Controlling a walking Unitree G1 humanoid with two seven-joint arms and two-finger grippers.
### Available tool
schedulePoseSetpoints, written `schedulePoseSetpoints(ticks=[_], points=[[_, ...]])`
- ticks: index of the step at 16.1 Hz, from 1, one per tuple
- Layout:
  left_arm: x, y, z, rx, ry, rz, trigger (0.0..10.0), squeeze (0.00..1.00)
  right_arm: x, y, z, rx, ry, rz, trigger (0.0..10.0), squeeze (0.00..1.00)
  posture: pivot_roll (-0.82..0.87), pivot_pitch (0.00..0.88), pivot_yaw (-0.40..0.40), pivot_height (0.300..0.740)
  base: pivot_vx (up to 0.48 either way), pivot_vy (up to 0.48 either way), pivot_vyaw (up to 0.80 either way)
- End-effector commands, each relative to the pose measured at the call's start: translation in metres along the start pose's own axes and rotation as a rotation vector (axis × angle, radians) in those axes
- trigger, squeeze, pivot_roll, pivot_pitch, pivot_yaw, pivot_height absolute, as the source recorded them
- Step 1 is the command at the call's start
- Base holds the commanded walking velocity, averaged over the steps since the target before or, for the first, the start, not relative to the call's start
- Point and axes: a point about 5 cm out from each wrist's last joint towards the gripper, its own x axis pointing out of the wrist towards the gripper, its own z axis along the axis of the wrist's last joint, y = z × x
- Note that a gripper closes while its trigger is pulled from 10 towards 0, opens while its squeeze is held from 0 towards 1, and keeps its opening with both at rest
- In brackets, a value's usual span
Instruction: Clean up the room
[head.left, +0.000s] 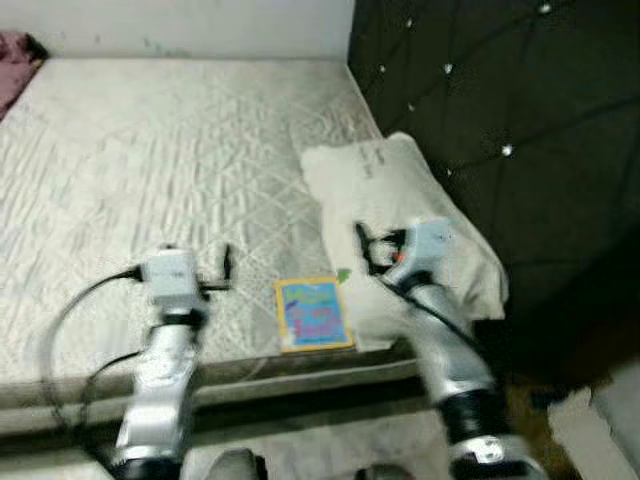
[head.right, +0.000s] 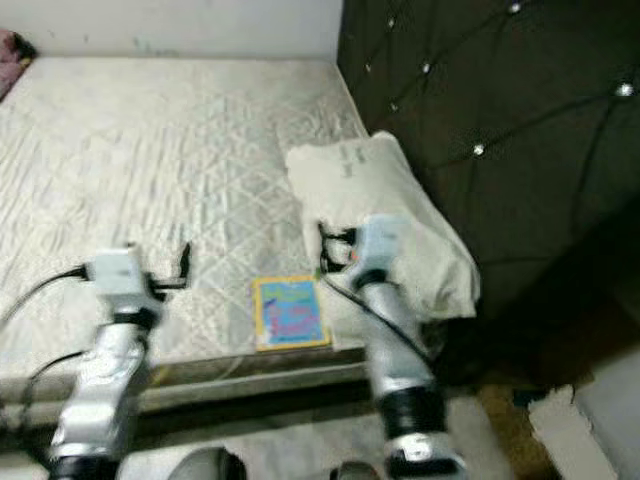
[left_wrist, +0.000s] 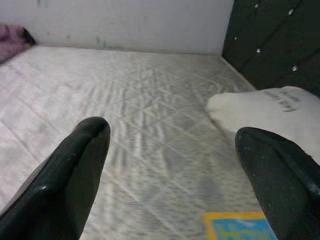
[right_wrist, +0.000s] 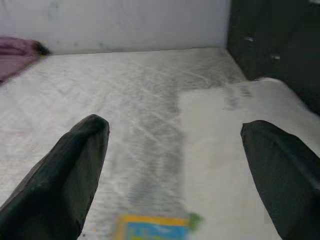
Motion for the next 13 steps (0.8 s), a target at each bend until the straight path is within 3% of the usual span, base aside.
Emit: schedulePoseSetpoints(ticks=[1,7,13], points=[[0.001,-0.0084,0.0005,-0.019,-0.006,-0.028,10.0,0.0,-0.0031,-0.0139,-0.0015,-0.015,0.01,-0.036,10.0,0.0,-0.03,0.033,-0.022,0.74,0.0,0.48,0.0],[0.0018,-0.0092,0.0011,-0.045,-0.009,-0.018,10.0,0.0,-0.0024,-0.0131,-0.0018,-0.018,0.013,-0.031,10.0,0.0,-0.03,0.042,-0.027,0.74,0.0,0.48,-0.65],[0.0028,-0.0094,0.0003,-0.055,-0.004,-0.014,10.0,0.0,-0.0027,-0.0147,-0.0022,-0.022,0.016,-0.033,10.0,0.0,-0.04,0.046,-0.029,0.74,0.0,0.48,0.0]])
